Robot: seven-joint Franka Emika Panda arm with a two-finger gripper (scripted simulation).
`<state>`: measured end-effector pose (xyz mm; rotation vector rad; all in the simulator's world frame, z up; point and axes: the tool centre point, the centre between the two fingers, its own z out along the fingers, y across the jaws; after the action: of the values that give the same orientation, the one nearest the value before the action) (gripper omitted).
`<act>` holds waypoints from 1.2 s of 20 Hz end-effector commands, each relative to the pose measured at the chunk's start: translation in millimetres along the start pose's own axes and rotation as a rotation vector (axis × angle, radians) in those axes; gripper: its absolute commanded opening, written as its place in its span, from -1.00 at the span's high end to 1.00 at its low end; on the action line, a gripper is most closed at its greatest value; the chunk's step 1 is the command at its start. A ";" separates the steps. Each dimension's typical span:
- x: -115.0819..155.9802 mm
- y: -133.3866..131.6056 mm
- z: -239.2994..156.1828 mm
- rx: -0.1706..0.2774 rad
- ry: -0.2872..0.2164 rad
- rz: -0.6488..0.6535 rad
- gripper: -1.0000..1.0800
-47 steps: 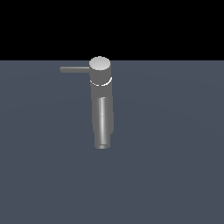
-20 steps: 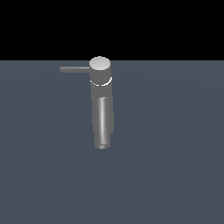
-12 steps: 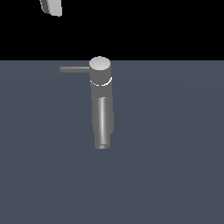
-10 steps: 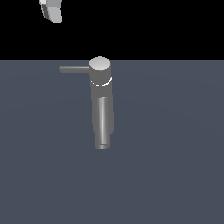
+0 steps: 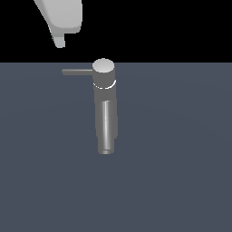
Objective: Turn on the faucet by rotating a designated handle.
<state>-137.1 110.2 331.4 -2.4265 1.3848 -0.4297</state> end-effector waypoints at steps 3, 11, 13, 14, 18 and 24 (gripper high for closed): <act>3.6 -13.5 19.0 0.036 0.028 0.102 1.00; 14.6 -36.6 48.3 0.094 0.074 0.267 1.00; 17.6 -41.1 53.7 0.105 0.083 0.300 1.00; 19.0 -43.1 56.2 0.110 0.088 0.314 1.00; 24.1 -49.5 63.9 0.125 0.103 0.361 1.00; 29.3 -54.8 70.7 0.137 0.118 0.402 1.00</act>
<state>-53.9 119.7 293.5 -1.9865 1.7698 -0.5456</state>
